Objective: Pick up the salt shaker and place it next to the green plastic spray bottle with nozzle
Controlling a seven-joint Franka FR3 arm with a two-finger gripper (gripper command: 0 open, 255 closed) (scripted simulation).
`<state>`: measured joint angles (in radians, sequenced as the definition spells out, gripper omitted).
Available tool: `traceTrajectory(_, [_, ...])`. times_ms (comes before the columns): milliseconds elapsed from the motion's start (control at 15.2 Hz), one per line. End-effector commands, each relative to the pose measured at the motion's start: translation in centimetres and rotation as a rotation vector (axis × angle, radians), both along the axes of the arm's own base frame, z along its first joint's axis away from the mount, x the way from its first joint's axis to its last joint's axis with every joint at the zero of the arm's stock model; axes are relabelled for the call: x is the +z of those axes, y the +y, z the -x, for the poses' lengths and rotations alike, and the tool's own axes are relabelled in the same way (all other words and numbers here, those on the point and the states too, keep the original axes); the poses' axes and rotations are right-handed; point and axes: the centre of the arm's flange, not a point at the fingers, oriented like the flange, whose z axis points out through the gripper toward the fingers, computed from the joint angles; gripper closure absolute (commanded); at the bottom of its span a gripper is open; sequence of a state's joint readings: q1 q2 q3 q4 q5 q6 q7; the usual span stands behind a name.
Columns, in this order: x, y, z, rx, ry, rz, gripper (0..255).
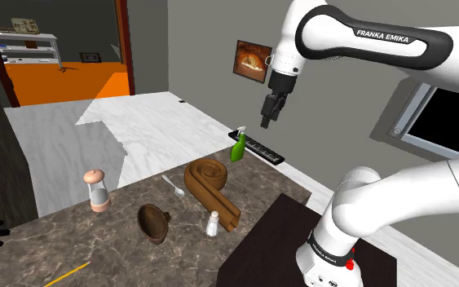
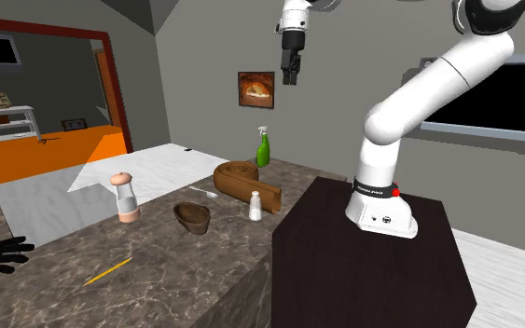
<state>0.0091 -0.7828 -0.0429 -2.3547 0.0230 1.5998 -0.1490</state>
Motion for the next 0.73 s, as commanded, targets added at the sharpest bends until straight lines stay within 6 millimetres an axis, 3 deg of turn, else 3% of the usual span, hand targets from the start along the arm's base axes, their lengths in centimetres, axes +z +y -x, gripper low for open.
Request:
traceTrajectory(0, [0.0, 0.0, 0.0, 0.0, 0.0, 0.0, 0])
traceTrajectory(660, [-12.0, 5.2, -2.9, 0.071, 0.005, 0.027, 0])
